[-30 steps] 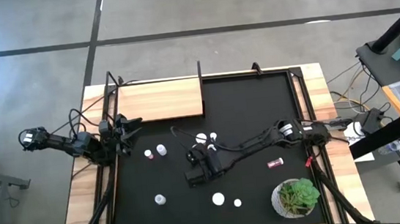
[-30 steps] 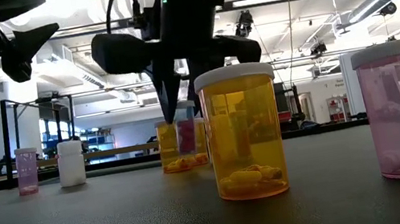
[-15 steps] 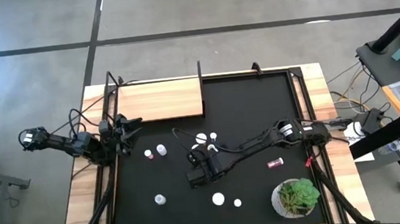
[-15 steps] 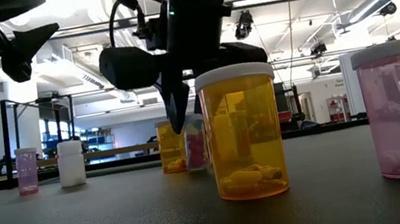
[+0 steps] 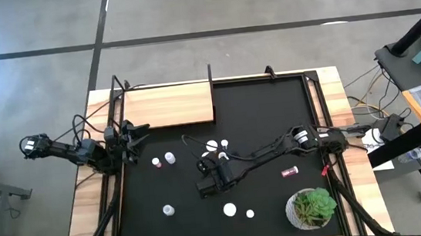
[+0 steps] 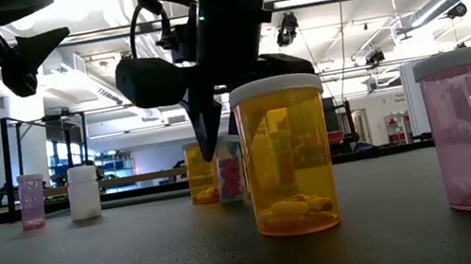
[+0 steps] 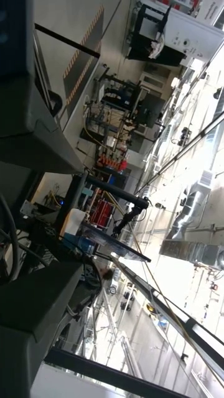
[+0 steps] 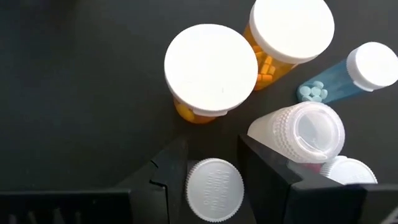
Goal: Pick and place medicine bottles onto shelf by color
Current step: Prepare the pill bottles in the center of the table, then put the top left white pill bottle on the shelf
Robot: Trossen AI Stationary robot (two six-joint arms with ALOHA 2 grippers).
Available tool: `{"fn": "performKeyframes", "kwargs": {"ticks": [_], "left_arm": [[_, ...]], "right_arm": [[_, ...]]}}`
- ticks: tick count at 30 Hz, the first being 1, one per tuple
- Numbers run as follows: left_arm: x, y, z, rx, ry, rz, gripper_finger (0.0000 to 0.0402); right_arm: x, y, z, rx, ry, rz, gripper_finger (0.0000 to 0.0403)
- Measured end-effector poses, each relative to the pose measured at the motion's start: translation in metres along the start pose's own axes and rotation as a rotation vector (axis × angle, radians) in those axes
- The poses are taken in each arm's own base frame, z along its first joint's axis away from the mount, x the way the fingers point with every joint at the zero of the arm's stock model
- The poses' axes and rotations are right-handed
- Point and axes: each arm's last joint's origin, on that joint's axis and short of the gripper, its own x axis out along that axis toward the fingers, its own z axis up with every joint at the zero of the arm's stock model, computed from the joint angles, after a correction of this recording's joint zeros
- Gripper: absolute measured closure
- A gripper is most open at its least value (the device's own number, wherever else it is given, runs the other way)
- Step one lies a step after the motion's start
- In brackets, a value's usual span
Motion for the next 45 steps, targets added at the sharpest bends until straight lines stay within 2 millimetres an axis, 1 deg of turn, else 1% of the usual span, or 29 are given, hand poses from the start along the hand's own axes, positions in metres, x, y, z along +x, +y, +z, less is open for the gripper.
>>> {"fn": "performKeyframes", "kwargs": {"ticks": [3,12,18,22,28,30,38,41,45], "left_arm": [[0.000,0.000,0.000,0.000,0.000,0.000,0.0173],[0.000,0.000,0.000,0.000,0.000,0.000,0.0173],[0.000,0.000,0.000,0.000,0.000,0.000,0.0173],[0.000,0.000,0.000,0.000,-0.001,0.000,0.0173],[0.000,0.000,0.000,0.000,0.000,0.000,0.0173],[0.000,0.000,0.000,0.000,0.000,0.000,0.0173],[0.000,0.000,0.000,-0.001,0.000,-0.001,0.0173],[0.000,0.000,0.000,0.000,0.000,0.000,0.0173],[0.000,0.000,0.000,0.000,0.000,0.000,0.0173]], "right_arm": [[-0.002,0.001,0.001,-0.008,-0.001,0.004,0.0271],[-0.013,0.005,0.002,-0.010,-0.008,0.027,0.0271],[-0.023,0.005,0.005,-0.014,-0.006,0.025,0.0270],[-0.032,0.002,0.009,-0.020,0.000,0.009,0.0268],[-0.038,-0.005,0.009,0.008,0.020,-0.049,0.0268],[-0.043,-0.008,0.009,0.014,0.027,-0.071,0.0268],[-0.073,-0.028,0.019,-0.006,0.036,-0.102,0.0267],[-0.089,-0.038,0.025,-0.028,0.035,-0.095,0.0267],[-0.117,-0.058,0.036,-0.048,0.022,-0.047,0.0267]]}}
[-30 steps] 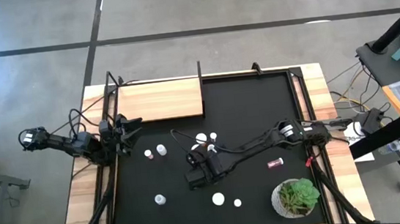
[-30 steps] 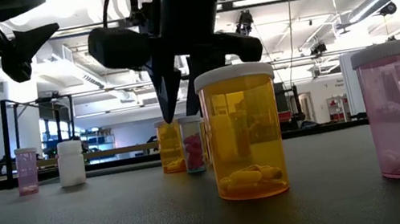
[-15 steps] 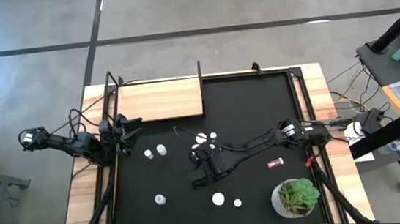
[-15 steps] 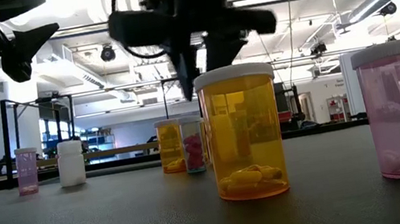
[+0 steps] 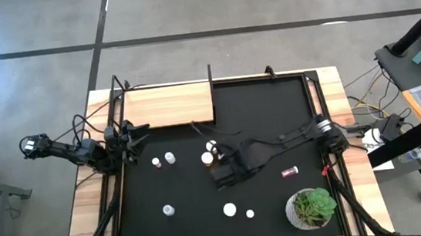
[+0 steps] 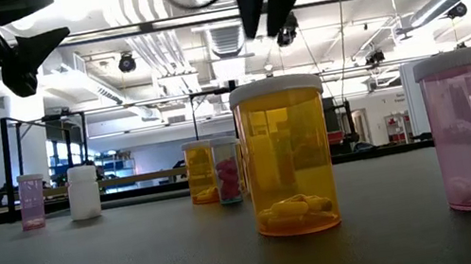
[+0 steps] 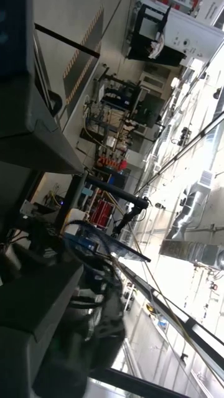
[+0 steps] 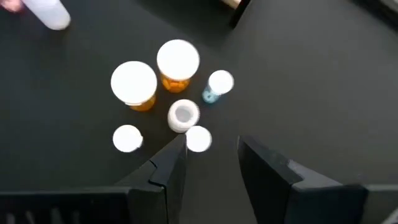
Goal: Pick and place medicine bottles onto shelf by color
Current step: Put the top left white pill bottle on the shelf
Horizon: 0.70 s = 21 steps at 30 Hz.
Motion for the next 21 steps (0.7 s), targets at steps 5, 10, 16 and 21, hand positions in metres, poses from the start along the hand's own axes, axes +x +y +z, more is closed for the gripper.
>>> {"fn": "performKeyframes", "kwargs": {"ticks": [5,10,16,21], "left_arm": [[0.000,0.000,0.000,0.000,0.001,0.000,0.0173],[0.000,0.000,0.000,0.000,0.000,0.000,0.0173],[0.000,0.000,0.000,0.000,0.000,0.000,0.0173],[0.000,0.000,0.000,0.000,0.000,0.000,0.0173]], "right_arm": [[-0.026,-0.034,0.003,0.007,-0.016,0.062,0.0267],[-0.035,-0.072,-0.006,0.040,-0.043,0.202,0.0267],[-0.025,-0.113,-0.038,0.109,-0.143,0.475,0.0267],[-0.009,-0.140,-0.066,0.149,-0.242,0.651,0.0267]]}}
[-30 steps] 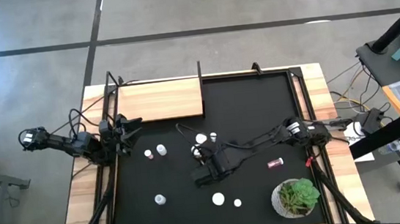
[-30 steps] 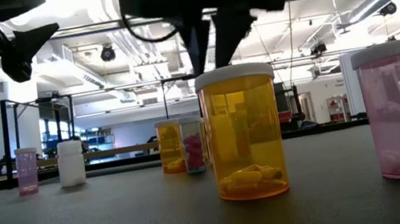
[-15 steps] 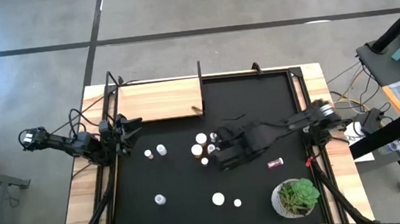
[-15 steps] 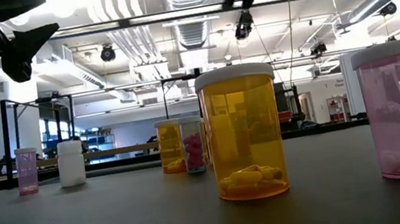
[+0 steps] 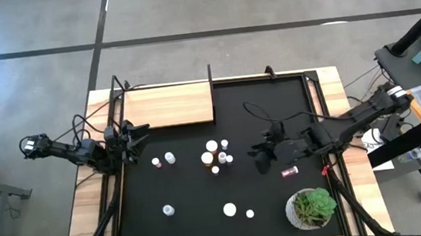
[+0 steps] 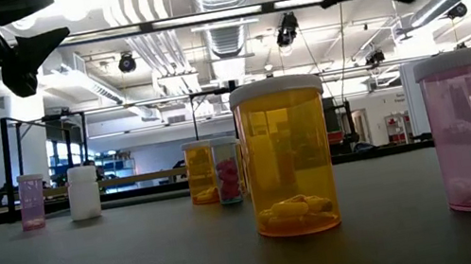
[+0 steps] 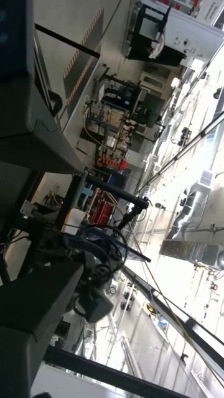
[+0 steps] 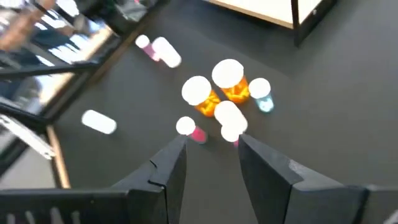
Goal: Pick and place medicine bottles onto shelf by color
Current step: Put the top left white pill bottle on the shelf
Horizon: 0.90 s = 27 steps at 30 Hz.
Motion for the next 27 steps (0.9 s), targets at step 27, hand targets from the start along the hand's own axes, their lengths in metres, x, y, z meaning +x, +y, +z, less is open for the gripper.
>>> {"fn": "performKeyframes", "kwargs": {"ticks": [27], "left_arm": [[0.000,0.000,0.000,0.000,0.000,0.000,0.0173]], "right_arm": [[-0.030,-0.071,-0.029,0.053,-0.109,-0.035,0.0362]]}}
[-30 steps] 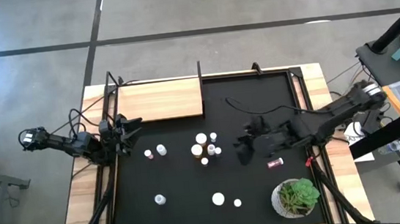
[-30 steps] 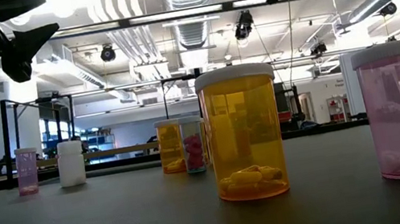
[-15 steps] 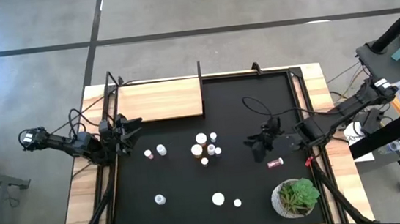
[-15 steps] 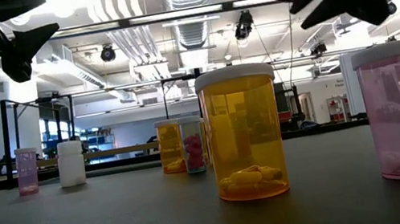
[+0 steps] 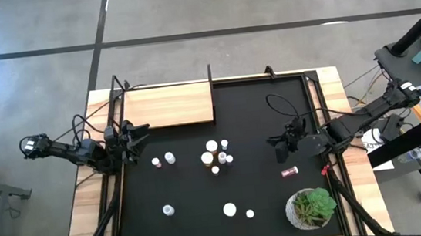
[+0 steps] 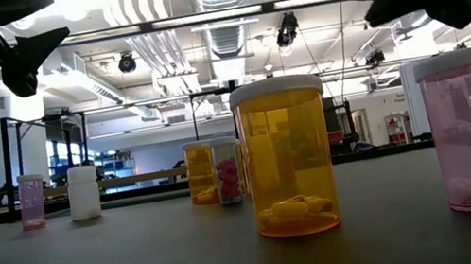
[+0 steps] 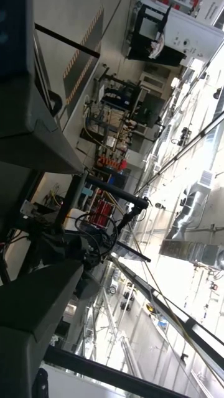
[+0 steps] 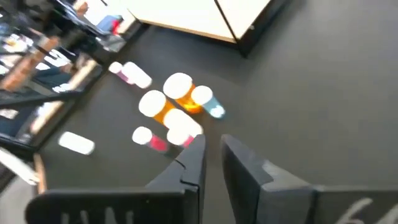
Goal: Pick and place medicine bottles onto shelf by color
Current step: Put the top left white pill bottle on the shelf
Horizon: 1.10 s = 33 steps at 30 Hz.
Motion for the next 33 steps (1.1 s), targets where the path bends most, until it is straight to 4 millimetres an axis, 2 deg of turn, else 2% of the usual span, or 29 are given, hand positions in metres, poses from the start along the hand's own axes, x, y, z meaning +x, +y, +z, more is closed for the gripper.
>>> {"fn": "performKeyframes", "kwargs": {"ticks": [2,5,13,19,23,30,33], "left_arm": [[0.000,0.000,0.000,0.000,0.000,0.000,0.0173],[0.000,0.000,0.000,0.000,0.000,0.000,0.0173],[0.000,0.000,0.000,0.000,0.000,0.000,0.0173],[0.000,0.000,0.000,0.000,0.000,0.000,0.0173],[0.000,0.000,0.000,0.000,0.000,0.000,0.0173],[0.000,0.000,0.000,0.000,0.000,0.000,0.0173],[0.000,0.000,0.000,0.000,0.000,0.000,0.0173]], "right_arm": [[-0.002,-0.005,-0.001,-0.019,0.014,-0.026,0.0354],[-0.005,-0.010,-0.001,-0.026,0.028,-0.050,0.0317],[-0.012,-0.022,-0.001,-0.088,0.008,-0.013,0.0147],[-0.013,-0.036,-0.008,-0.097,-0.085,0.136,0.0042],[-0.011,-0.043,-0.013,-0.128,-0.185,0.256,0.0020],[-0.008,-0.054,-0.024,-0.200,-0.299,0.461,0.0018],[-0.007,-0.057,-0.027,-0.249,-0.308,0.497,0.0018]]}}
